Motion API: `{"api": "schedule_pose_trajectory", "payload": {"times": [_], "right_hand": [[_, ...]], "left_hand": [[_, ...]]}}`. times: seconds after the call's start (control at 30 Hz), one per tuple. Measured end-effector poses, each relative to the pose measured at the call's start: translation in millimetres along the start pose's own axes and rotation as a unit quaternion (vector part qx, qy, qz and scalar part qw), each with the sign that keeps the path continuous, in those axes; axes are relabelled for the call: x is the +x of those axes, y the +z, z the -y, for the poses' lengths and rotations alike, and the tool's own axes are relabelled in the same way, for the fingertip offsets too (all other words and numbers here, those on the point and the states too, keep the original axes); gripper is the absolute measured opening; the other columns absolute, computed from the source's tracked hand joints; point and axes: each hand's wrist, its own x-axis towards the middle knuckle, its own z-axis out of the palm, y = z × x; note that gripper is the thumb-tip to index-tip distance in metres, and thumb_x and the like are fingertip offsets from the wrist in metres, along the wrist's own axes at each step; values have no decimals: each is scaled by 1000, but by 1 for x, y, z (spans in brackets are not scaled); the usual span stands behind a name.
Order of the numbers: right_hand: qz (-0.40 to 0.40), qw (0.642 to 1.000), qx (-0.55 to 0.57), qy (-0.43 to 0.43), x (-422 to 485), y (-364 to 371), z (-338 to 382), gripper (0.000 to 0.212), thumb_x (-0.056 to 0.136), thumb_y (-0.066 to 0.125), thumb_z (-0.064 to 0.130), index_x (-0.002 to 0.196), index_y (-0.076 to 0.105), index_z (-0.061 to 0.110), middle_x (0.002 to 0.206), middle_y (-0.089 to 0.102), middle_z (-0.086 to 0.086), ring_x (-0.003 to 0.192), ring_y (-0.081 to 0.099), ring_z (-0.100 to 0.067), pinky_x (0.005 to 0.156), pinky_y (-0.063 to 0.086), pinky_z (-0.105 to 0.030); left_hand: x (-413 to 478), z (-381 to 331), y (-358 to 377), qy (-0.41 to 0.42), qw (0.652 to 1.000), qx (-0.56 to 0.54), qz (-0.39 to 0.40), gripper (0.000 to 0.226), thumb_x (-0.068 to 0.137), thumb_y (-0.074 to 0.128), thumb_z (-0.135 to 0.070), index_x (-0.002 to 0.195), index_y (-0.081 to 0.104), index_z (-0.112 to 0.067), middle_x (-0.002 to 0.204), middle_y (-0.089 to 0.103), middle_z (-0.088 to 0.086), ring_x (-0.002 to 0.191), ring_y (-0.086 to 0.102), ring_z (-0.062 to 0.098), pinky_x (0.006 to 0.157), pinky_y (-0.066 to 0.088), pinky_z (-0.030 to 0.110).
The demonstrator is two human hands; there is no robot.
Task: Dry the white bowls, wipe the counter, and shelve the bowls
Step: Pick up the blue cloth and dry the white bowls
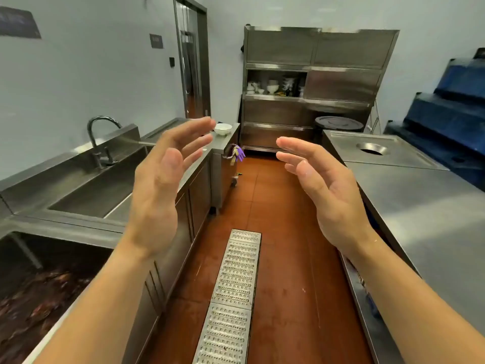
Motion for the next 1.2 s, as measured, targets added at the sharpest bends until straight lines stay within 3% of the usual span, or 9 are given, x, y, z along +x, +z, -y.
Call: {"api": "schedule_pose_trajectory", "payload": {"times": [0.2, 0.37, 0.7, 0.9, 1.2], "right_hand": [[-21, 999, 5, 26, 76, -13, -73, 55, 94, 47, 47, 139, 57, 17, 135, 65, 8, 127, 61, -10, 103, 50, -24], [-29, 1000, -1, 9, 145, -35, -165, 57, 94, 46, 47, 140, 56, 14, 138, 64, 3, 128, 60, -12, 107, 50, -31], [-8, 1000, 22, -13, 332, -90, -343, 58, 94, 46, 48, 140, 56, 14, 138, 63, 2, 129, 60, -13, 109, 48, -40], [12, 998, 58, -22, 434, -78, -449, 53, 96, 47, 44, 138, 58, 14, 135, 65, 3, 128, 61, -16, 108, 49, -41], [35, 997, 67, -35, 592, -33, -607, 52, 97, 47, 42, 138, 58, 13, 133, 66, 4, 128, 61, -18, 107, 50, -39]], "left_hand": [[85, 76, 20, -3, 1000, 9, 1, 61, 94, 45, -76, 136, 60, -34, 146, 64, -4, 141, 57, 28, 121, 37, 60], [156, 171, 45, 17, 1000, 17, 17, 62, 96, 43, -75, 138, 58, -32, 150, 60, 7, 141, 56, 30, 120, 37, 63], [329, 341, 83, 37, 998, 59, 0, 57, 100, 39, -72, 139, 59, -36, 149, 61, -1, 141, 57, 28, 119, 40, 59], [408, 440, 71, 32, 996, 79, -29, 58, 100, 41, -71, 139, 58, -31, 147, 63, 0, 140, 58, 26, 115, 44, 47], [535, 612, 31, 32, 994, 75, -69, 62, 96, 44, -74, 137, 57, -29, 146, 62, 5, 140, 58, 29, 117, 43, 50]]}}
